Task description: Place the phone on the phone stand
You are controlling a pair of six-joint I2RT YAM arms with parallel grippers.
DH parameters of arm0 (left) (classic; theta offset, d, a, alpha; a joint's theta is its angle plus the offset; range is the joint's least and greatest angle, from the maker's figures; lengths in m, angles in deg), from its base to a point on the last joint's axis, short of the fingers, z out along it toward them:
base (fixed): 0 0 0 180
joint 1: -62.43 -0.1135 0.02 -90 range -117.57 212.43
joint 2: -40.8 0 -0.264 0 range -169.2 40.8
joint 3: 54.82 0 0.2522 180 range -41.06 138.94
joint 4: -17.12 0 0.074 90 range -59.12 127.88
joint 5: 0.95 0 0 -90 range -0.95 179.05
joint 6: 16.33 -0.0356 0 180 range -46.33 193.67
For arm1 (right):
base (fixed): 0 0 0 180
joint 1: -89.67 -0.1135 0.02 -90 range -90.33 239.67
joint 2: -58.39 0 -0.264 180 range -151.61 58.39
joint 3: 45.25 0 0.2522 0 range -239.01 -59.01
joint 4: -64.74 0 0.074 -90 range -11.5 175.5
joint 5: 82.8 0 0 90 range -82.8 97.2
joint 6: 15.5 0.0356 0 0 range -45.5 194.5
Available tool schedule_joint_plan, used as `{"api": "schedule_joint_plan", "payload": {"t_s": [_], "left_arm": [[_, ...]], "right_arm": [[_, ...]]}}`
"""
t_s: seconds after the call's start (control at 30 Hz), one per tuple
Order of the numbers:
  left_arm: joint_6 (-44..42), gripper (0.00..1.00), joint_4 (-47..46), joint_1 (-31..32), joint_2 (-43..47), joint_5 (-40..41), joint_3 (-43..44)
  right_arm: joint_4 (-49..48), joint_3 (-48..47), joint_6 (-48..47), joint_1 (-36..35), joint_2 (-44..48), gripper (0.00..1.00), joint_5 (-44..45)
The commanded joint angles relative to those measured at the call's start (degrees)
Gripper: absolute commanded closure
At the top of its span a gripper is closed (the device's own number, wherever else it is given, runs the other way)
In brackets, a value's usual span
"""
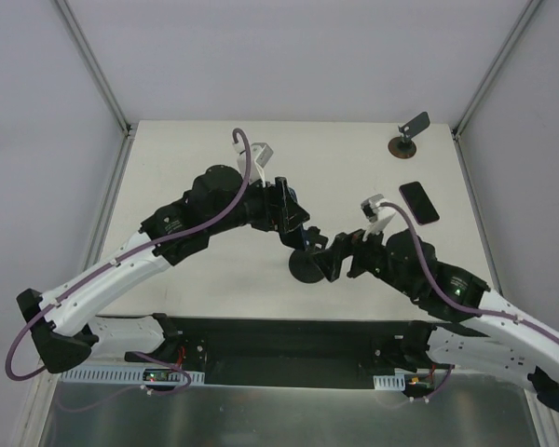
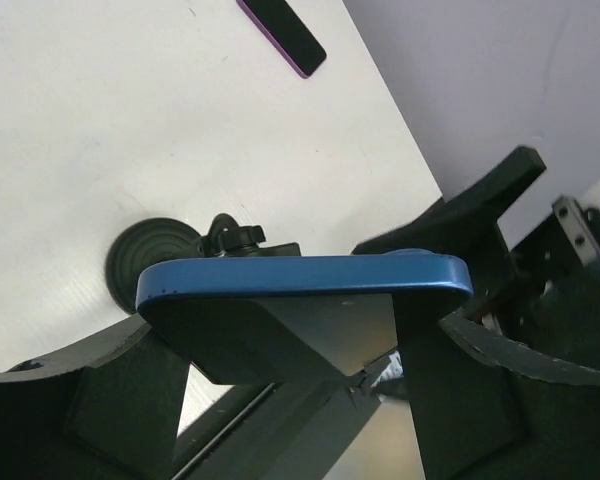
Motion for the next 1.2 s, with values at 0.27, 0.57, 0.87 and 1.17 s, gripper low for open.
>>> {"api": "schedule_joint_plan", "payload": {"t_s": [0.27,0.57,0.87,1.17], "left_arm": [[-12.14,1.00,-9.29,5.06,6.30,6.99,-2.46],[-22.42,1.00,-13.77,13.86,2.87,14.82,-1.93],[-23.83,1.00,-15.36,15.53,0.49,17.02,-2.11],[-16.90,1.00,-15.36,15.62,2.42,28.08,-3.86]], "right_arm": [[-4.14,6.93,19.35,33.89,0.93,0.15,-46.55],[-15.22,11.94,26.48,43.94,-3.29,0.41,-59.58],[-20.76,14.32,27.72,45.17,-7.15,0.55,-61.95],[6.10,3.08,4.08,32.80,-1.36,0.46,-36.24]]}}
